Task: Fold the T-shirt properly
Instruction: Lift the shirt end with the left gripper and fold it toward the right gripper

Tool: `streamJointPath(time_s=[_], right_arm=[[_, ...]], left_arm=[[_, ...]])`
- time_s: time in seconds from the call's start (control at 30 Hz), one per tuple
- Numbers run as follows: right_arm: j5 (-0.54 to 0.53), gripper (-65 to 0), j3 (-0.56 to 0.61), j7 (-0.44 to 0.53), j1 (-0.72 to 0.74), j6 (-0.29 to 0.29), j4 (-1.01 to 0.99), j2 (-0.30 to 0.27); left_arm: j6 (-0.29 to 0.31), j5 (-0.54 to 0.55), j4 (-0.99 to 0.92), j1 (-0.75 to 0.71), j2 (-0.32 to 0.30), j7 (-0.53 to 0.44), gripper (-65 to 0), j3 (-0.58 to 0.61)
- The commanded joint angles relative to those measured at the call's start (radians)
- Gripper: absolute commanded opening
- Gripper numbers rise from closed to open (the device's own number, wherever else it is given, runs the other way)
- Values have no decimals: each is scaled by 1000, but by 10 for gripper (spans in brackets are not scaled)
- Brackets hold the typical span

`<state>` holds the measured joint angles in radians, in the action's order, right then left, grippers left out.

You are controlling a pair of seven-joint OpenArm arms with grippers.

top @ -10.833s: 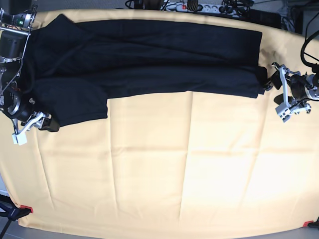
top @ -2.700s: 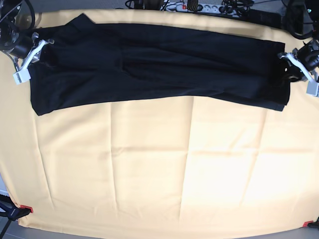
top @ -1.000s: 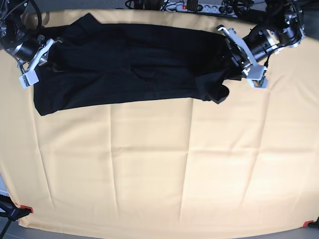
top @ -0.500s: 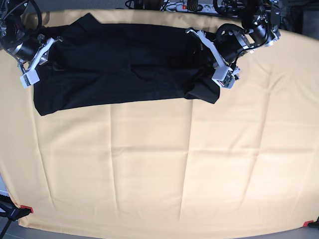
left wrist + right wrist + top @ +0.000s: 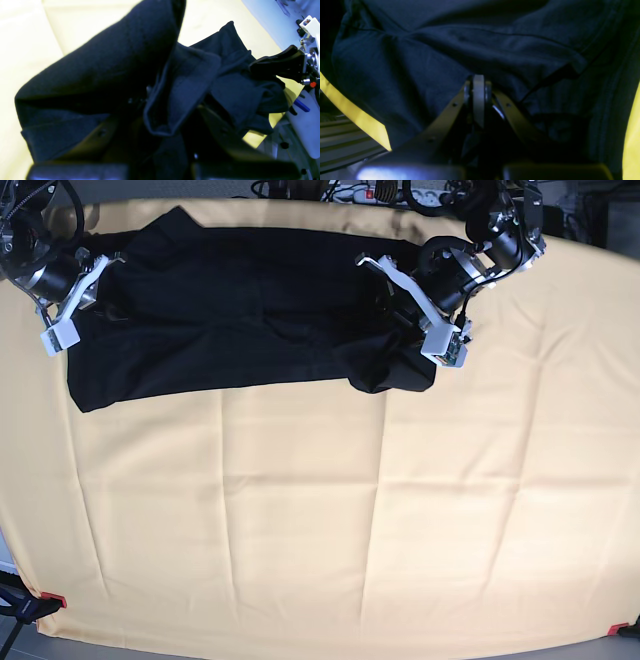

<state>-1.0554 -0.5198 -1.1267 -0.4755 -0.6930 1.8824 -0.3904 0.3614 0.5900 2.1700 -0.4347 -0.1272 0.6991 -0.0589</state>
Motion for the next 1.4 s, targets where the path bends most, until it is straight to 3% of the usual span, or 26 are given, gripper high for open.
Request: streamJointPath(time_s=[0.0, 0.1, 0.13, 0.17, 0.47, 0.77, 0.9, 1.0, 1.13, 1.23, 1.37], right_arm=[[-21, -650, -8, 16, 2, -5, 16, -17], [-21, -650, -8, 15, 2, -5, 16, -17], [-21, -650, -8, 15, 2, -5, 16, -17], [-21, -650, -8, 15, 2, -5, 16, -17], [-22, -650, -8, 15, 2, -5, 16, -16], [-22, -650, -8, 15, 5, -5, 16, -16], [-21, -650, -8, 14, 3, -5, 16, -16], [-21, -650, -8, 14, 2, -5, 16, -16], [-22, -650, -8, 15, 5, -5, 16, -16], [-31, -650, -8, 15, 5, -5, 16, -16], [-51, -650, -8, 15, 5, -5, 16, -8]], left_arm=[[7, 16, 15, 3, 0, -25, -630, 2], [48, 55, 15, 3, 0, -18, -378, 2], [65, 75, 15, 3, 0, -18, -309, 2], [78, 88, 15, 3, 0, -18, -280, 2], [80, 232, 16, 3, 0, -18, -279, 2], [81, 230, 23, 3, 0, -6, -279, -13], [81, 230, 126, -3, -1, 25, -279, -121], [108, 230, 186, -16, -14, 100, -279, -240], [153, 222, 186, -79, -80, 145, -279, -326], [151, 105, 186, -114, -144, 137, -279, -328], [146, 90, 186, -119, -201, 105, -279, -328]])
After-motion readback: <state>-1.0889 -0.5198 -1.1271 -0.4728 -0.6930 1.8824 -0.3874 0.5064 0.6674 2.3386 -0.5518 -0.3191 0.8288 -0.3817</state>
